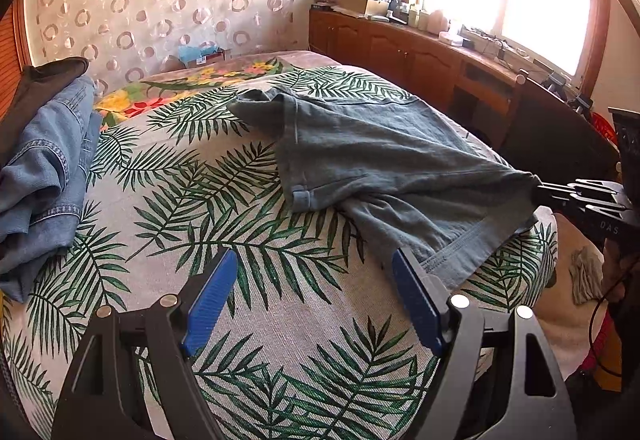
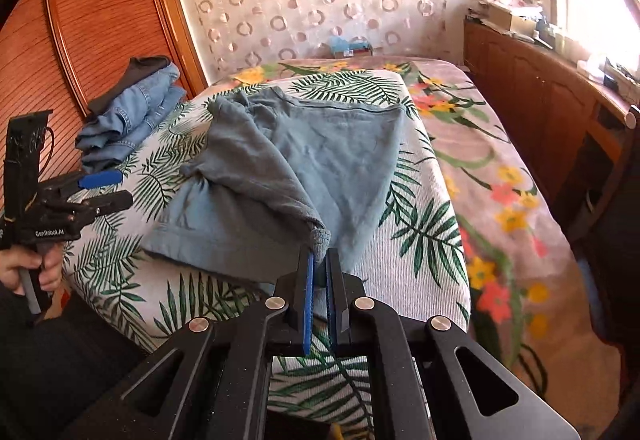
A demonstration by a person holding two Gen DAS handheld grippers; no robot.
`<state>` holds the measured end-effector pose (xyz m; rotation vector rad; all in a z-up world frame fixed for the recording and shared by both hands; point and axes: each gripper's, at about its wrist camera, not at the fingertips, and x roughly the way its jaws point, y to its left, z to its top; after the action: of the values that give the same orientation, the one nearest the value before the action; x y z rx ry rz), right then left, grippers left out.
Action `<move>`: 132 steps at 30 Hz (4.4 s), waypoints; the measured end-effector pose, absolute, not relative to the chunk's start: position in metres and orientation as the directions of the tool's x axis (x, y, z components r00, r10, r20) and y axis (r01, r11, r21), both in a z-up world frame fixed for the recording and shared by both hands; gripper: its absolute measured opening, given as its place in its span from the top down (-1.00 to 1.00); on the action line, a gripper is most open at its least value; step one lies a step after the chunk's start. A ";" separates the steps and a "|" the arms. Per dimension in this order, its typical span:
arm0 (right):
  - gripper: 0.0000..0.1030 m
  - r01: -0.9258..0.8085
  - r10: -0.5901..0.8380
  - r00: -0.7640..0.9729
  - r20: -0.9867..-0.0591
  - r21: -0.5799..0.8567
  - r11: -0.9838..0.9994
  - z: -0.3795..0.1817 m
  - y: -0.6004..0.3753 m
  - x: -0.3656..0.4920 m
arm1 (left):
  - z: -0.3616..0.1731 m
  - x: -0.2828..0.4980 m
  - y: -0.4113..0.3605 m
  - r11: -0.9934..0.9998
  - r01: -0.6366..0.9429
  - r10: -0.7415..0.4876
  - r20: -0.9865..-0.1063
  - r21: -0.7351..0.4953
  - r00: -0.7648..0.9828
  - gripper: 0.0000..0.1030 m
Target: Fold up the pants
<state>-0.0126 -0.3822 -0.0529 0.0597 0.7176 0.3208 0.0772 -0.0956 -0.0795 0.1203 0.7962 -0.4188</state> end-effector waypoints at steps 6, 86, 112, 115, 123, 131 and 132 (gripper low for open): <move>0.90 -0.263 0.301 0.692 -0.656 0.159 0.952 -0.054 -0.378 -0.006 | -0.082 0.079 -0.095 0.913 0.403 -0.317 -0.716 -0.054 0.622 -0.55; 0.96 -0.316 0.211 0.778 -0.591 -0.078 0.946 0.000 -0.300 0.172 | -0.088 0.091 -0.038 0.956 0.283 -0.253 -0.701 -0.075 0.667 -0.55; 0.55 -0.216 0.166 0.728 -0.665 0.007 0.976 -0.015 -0.320 0.173 | -0.090 0.087 -0.048 0.951 0.302 -0.256 -0.710 -0.064 0.656 -0.55; 0.44 -0.243 0.199 0.714 -0.671 0.029 0.970 -0.022 -0.318 0.155 | -0.091 0.088 -0.051 0.949 0.308 -0.258 -0.712 -0.062 0.653 -0.55; 0.44 -0.250 0.229 0.684 -0.692 0.072 0.966 -0.034 -0.326 0.112 | -0.091 0.085 -0.057 0.945 0.323 -0.263 -0.715 -0.055 0.648 -0.55; 0.95 -0.268 0.252 0.696 -0.672 0.082 0.960 -0.033 -0.339 0.097 | -0.093 0.085 -0.065 0.940 0.338 -0.265 -0.721 -0.045 0.641 -0.55; 0.96 -0.264 0.256 0.700 -0.667 0.091 0.960 -0.031 -0.342 0.094 | -0.092 0.085 -0.064 0.940 0.337 -0.264 -0.720 -0.044 0.642 -0.55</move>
<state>0.0939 -0.3425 -0.0307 -0.0121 0.7411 0.2898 0.0847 -0.0643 -0.0923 0.0970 0.8039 -0.3433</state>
